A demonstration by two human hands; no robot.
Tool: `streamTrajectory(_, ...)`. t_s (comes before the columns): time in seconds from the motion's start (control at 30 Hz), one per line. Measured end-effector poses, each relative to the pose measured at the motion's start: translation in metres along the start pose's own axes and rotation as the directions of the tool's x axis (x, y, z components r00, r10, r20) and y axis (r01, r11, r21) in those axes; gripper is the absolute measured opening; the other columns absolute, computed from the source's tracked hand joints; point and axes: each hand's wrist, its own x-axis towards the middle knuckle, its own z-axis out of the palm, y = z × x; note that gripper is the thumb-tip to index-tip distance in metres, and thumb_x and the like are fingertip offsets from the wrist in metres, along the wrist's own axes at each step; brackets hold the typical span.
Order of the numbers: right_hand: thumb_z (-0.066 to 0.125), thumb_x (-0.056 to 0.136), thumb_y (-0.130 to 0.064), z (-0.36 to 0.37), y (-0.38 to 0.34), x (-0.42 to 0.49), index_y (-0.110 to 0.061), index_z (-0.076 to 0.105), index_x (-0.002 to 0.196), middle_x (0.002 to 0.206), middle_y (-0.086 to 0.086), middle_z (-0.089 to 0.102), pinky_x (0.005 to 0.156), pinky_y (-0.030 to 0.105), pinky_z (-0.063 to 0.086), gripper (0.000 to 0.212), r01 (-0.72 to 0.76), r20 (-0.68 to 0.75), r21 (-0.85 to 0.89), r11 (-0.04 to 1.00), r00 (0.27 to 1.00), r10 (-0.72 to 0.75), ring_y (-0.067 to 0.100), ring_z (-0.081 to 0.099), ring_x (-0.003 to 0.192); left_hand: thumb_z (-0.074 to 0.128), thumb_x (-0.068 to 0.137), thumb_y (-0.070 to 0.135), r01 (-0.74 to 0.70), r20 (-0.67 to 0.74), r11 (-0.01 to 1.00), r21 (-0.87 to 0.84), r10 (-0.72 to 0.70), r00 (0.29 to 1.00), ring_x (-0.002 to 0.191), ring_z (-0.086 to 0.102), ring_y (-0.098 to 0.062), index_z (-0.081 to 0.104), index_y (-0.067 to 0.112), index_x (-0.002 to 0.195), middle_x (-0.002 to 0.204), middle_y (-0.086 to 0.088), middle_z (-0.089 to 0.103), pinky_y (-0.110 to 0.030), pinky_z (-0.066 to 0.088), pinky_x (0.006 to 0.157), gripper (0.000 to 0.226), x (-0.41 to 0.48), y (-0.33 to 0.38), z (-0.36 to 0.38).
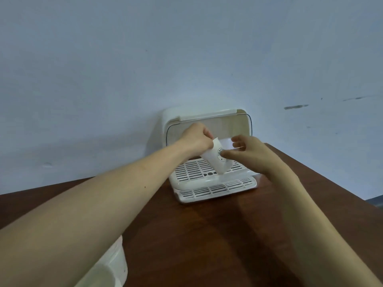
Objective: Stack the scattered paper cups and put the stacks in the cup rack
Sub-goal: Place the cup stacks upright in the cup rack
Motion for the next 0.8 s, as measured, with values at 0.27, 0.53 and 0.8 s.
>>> streamTrajectory(0.27, 0.079, 0.066, -0.062, 0.026, -0.034, -0.012, -0.029, 0.054, 0.135, 0.098, -0.001, 0.076, 0.084, 0.044, 0.059, 0.08, 0.165, 0.141, 0.051, 0.985, 0.975, -0.171, 0.017, 0.073, 0.087, 0.072, 0.076, 0.002, -0.076, -0.002, 0.992, -0.096, 0.076, 0.997, 0.101, 0.068, -0.031, 0.061, 0.019, 0.085, 0.103, -0.014, 0.073, -0.042, 0.056, 0.091, 0.023, -0.055, 0.003, -0.068)
streamTrajectory(0.53, 0.08, 0.082, -0.036, 0.053, -0.087, -0.045, -0.025, 0.064, 0.117, 0.089, -0.008, 0.073, 0.062, 0.024, 0.053, 0.04, 0.341, 0.188, 0.181, 0.922, 0.909, -0.373, 0.006, 0.068, 0.077, 0.073, 0.083, 0.001, -0.119, 0.02, 0.989, -0.092, 0.122, 0.992, 0.072, 0.063, -0.011, 0.067, 0.004, 0.1, 0.082, -0.007, 0.072, -0.015, 0.049, 0.067, 0.018, -0.121, -0.014, -0.135)
streamTrajectory(0.8, 0.08, 0.078, -0.041, 0.082, -0.111, -0.083, -0.033, 0.05, 0.134, 0.106, -0.012, 0.072, 0.073, 0.017, 0.052, 0.064, 0.408, 0.215, 0.105, 0.907, 0.881, -0.421, -0.001, 0.068, 0.087, 0.068, 0.091, 0.014, -0.121, -0.135, 0.985, -0.121, 0.105, 0.985, 0.088, 0.073, -0.017, 0.069, 0.01, 0.098, 0.09, -0.008, 0.077, -0.026, 0.056, 0.082, 0.009, -0.187, -0.048, -0.201)
